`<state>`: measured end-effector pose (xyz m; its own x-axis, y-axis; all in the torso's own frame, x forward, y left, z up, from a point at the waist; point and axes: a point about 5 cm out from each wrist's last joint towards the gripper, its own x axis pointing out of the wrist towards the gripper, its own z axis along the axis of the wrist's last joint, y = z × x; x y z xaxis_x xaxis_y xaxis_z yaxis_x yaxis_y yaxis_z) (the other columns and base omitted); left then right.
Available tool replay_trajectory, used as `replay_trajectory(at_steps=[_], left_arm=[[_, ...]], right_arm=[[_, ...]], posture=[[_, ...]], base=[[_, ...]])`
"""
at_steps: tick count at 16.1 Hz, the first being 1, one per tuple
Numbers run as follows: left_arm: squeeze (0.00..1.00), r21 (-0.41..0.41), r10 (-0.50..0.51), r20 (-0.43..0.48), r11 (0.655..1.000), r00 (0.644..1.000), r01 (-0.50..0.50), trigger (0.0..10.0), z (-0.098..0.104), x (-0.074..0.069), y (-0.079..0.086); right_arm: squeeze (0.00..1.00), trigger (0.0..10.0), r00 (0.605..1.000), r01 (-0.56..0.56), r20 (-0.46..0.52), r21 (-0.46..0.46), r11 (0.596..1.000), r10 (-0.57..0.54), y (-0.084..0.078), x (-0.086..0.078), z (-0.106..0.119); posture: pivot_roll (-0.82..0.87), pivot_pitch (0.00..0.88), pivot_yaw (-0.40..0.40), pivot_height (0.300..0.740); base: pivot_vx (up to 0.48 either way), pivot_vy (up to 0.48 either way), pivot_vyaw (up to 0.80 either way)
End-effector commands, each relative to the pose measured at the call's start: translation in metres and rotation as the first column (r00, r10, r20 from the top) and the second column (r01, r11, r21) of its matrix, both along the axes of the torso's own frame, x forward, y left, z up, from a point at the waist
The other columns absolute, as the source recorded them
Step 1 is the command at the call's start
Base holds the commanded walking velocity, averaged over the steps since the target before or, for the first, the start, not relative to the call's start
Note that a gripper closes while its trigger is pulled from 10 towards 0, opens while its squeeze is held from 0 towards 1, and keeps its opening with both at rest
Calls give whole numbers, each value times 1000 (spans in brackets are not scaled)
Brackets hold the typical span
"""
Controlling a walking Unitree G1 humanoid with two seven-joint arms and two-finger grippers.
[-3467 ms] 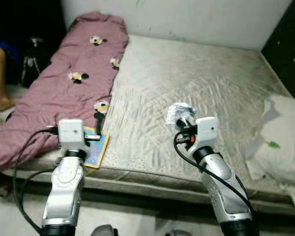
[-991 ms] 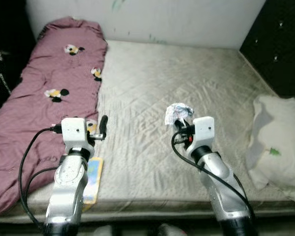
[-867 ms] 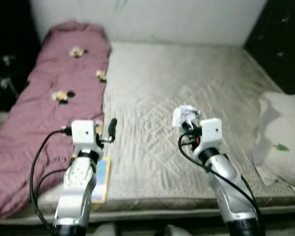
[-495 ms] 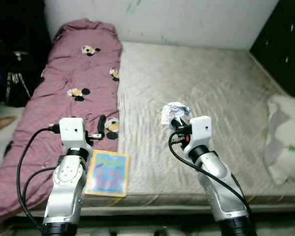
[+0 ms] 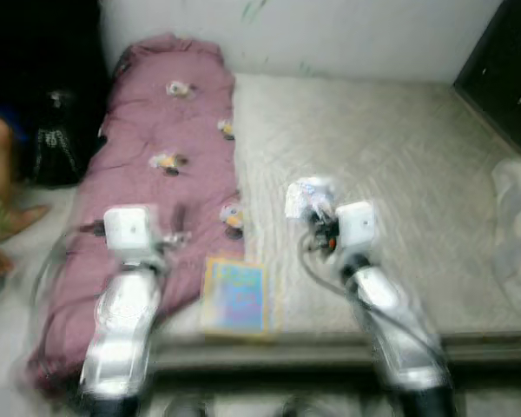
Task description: Clean up the room
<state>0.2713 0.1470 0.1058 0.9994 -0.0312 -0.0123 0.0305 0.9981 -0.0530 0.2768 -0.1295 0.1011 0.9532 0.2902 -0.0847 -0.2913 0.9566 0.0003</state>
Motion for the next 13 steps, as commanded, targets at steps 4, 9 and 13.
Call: replay_trajectory(at_steps=[4, 9, 13], left_arm=[[0, 47, 28, 21, 998, 999, -29, 10000, 4, 1, 9], [0, 64, 28, 44, 997, 999, -30, 10000, 7, 2, 8], [0, 25, 26, 24, 999, 999, -26, 10000, 4, 2, 8]], right_arm=[[0, 10000, 999, -30, 34, 8, 1000, 29, 9, 4, 8], [0, 10000, 999, -36, 36, 8, 999, 35, 11, 5, 8], [0, 10000, 998, -37, 41, 2, 999, 37, 11, 6, 9]], posture=[[-9, 17, -78, 740], [-7, 25, -72, 740], [-9, 27, -72, 740]], base=[[0, 461, 766], [0, 0, 93], [0, 0, 755]])
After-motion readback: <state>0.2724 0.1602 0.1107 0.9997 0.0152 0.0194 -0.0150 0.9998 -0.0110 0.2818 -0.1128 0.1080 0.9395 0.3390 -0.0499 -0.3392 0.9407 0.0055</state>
